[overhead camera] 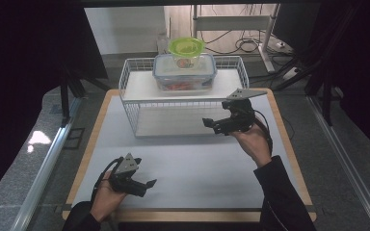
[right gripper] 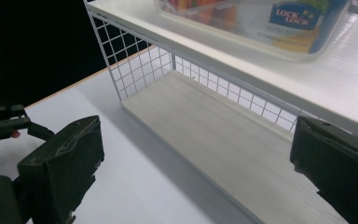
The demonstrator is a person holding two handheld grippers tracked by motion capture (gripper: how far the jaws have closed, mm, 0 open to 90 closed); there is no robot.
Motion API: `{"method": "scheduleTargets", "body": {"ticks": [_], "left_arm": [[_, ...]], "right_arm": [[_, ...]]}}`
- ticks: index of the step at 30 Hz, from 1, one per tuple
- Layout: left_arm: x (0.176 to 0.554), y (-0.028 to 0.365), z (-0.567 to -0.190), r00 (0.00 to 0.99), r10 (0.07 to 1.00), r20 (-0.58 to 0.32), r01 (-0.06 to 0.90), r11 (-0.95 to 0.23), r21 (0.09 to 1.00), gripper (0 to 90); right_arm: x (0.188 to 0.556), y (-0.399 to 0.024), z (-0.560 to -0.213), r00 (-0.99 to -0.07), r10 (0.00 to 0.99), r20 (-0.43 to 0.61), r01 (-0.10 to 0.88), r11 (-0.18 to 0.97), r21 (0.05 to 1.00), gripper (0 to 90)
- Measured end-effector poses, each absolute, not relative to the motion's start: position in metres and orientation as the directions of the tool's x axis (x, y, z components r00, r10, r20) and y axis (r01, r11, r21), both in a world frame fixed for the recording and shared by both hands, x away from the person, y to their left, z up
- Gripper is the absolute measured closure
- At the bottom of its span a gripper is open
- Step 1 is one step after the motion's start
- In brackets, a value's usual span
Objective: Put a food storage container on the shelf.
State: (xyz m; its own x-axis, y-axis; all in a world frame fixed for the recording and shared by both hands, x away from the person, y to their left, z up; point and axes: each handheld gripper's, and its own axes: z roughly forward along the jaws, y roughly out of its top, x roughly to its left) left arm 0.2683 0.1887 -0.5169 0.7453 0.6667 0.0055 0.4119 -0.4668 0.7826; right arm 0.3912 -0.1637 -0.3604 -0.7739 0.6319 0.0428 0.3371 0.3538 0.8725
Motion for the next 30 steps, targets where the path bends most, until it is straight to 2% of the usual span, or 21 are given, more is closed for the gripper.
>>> {"method": "scheduleTargets", "body": {"ticks": [13,30], "left_arm": [[0.27,0.193,-0.516,0.737,0.674,-0.048,0.442,-0.428,0.788,1.7],[0.27,0.193,-0.517,0.74,0.671,-0.045,0.434,-0.426,0.794,0.4]], "right_arm": [[0.372,-0.168,-0.376,-0.797,0.604,0.008,0.284,0.363,0.887,1.7],[0.353,-0.176,-0.406,-0.772,0.633,0.052,0.359,0.368,0.858,0.0]]}}
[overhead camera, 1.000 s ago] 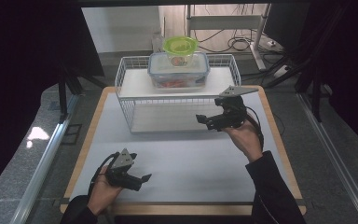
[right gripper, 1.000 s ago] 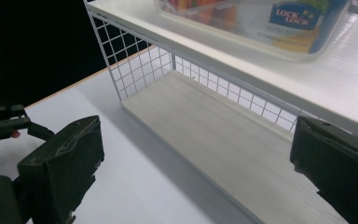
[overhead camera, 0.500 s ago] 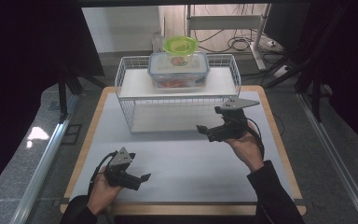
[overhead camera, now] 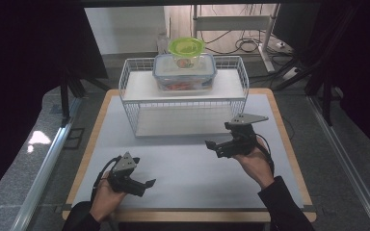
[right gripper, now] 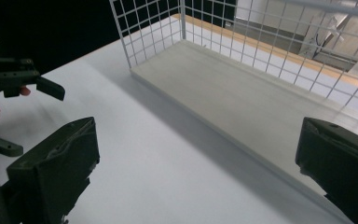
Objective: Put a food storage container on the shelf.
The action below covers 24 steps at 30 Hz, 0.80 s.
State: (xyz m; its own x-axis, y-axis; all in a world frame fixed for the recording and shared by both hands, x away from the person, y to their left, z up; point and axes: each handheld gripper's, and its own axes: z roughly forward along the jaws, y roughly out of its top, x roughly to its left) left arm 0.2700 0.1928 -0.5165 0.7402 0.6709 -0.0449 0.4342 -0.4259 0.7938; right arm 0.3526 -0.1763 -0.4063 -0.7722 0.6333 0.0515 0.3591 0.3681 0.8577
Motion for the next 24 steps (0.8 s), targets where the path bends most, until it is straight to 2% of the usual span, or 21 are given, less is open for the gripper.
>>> {"method": "scheduleTargets", "body": {"ticks": [11,24], "left_arm": [[0.27,0.192,-0.516,0.737,0.674,-0.043,0.438,-0.429,0.79,0.3],[0.27,0.192,-0.517,0.736,0.675,-0.043,0.443,-0.433,0.785,0.2]], "right_arm": [[0.337,-0.186,-0.421,-0.769,0.639,0.034,0.36,0.388,0.849,0.0],[0.326,-0.211,-0.451,-0.724,0.689,0.037,0.393,0.368,0.843,0.0]]}}
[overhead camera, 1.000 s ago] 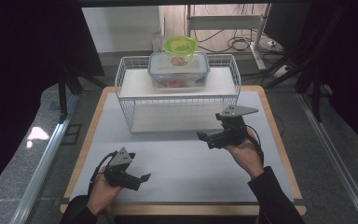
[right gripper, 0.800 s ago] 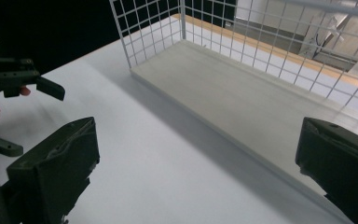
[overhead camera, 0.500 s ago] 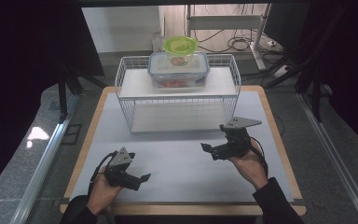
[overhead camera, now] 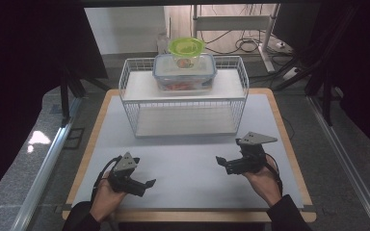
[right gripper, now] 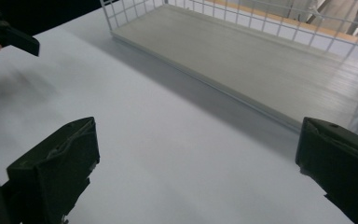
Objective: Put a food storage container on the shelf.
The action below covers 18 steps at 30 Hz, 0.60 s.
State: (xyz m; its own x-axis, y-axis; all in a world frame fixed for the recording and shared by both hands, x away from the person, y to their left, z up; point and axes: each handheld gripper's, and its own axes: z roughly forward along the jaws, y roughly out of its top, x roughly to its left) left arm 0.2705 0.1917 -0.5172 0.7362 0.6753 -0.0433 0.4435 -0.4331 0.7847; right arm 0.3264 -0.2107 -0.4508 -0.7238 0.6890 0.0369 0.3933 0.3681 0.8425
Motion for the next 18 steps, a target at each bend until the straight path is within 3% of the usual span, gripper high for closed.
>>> {"method": "scheduleTargets", "body": {"ticks": [18], "left_arm": [[0.271,0.191,-0.518,0.732,0.681,-0.031,0.44,-0.438,0.784,0.0]], "right_arm": [[0.317,-0.242,-0.483,-0.657,0.754,-0.011,0.431,0.387,0.815,0.0]]}}
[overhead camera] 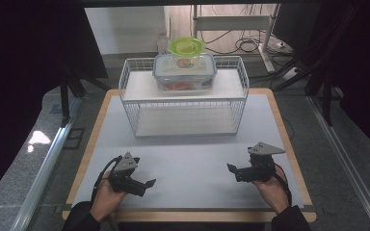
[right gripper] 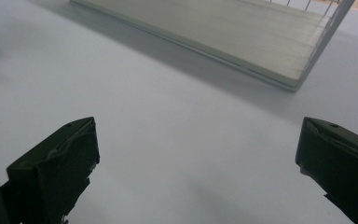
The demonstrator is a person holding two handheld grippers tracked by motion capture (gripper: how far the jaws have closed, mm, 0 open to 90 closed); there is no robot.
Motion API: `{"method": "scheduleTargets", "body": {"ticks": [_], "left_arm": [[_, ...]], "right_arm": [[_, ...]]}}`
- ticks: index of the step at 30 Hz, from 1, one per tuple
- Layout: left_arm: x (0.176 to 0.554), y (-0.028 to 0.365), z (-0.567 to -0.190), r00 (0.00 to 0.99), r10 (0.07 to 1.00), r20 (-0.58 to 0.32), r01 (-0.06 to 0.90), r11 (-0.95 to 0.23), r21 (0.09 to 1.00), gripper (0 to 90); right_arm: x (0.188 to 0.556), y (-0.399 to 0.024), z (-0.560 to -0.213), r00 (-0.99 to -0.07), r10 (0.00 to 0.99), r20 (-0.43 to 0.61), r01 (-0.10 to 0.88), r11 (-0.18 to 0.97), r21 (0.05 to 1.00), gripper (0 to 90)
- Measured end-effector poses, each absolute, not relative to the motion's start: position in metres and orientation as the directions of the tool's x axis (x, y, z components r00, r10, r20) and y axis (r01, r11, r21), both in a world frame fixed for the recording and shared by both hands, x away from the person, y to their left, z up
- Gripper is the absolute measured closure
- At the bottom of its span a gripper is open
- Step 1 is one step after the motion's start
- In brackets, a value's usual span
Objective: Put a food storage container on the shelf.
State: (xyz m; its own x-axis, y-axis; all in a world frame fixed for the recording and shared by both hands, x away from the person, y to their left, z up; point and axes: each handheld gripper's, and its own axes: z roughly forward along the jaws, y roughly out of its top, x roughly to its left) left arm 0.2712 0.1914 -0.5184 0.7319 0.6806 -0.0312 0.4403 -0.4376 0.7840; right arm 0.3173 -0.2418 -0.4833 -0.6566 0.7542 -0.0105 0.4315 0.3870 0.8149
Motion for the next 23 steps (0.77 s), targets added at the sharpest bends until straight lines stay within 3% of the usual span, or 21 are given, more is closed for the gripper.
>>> {"method": "scheduleTargets", "body": {"ticks": [23], "left_arm": [[0.274,0.192,-0.521,0.72,0.693,-0.012,0.443,-0.447,0.777,0.0]], "right_arm": [[0.312,-0.254,-0.512,-0.632,0.775,-0.022,0.544,0.463,0.7,0.0]]}}
